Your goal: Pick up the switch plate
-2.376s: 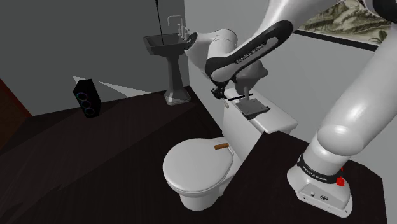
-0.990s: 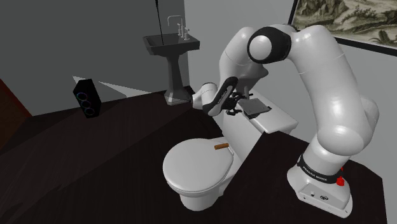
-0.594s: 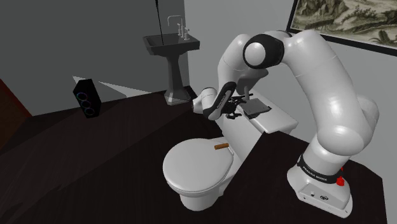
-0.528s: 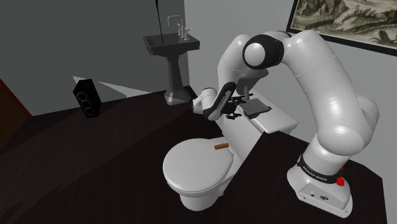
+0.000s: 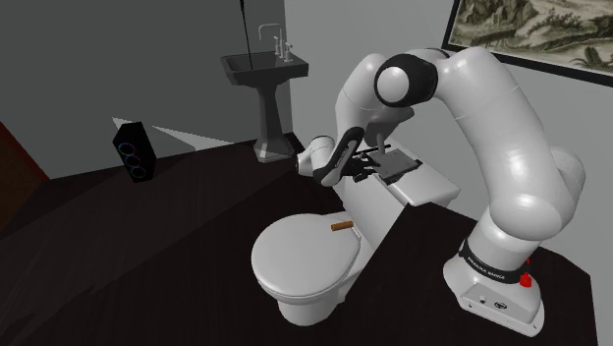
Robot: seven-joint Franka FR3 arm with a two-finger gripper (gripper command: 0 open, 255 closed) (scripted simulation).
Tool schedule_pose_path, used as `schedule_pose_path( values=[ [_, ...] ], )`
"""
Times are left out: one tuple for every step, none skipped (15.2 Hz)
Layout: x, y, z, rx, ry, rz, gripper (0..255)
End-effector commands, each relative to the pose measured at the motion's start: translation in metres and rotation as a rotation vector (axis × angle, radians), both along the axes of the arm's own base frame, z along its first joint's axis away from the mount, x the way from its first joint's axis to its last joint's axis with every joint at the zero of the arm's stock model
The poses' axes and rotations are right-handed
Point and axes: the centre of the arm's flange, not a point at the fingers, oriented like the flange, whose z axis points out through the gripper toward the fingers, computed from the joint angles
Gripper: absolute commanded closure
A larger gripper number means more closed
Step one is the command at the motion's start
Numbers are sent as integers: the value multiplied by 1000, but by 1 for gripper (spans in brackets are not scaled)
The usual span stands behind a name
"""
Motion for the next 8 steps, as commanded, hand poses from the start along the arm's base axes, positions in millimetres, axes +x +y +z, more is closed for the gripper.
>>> schedule_pose_path(
  values=[
    [-1, -1, -1, 1, 1, -1, 255],
    [-1, -1, -1, 2, 1, -1, 255],
    [-1, -1, 4, 2, 1, -1, 255],
    [-1, -1, 9, 2, 1, -1, 255],
    [-1, -1, 14, 2, 1, -1, 255],
    [-1, -1, 20, 2, 1, -1, 255],
    [-1, -1, 25, 2, 1, -1, 255],
    [-1, -1, 30, 2, 1, -1, 255]
  ],
)
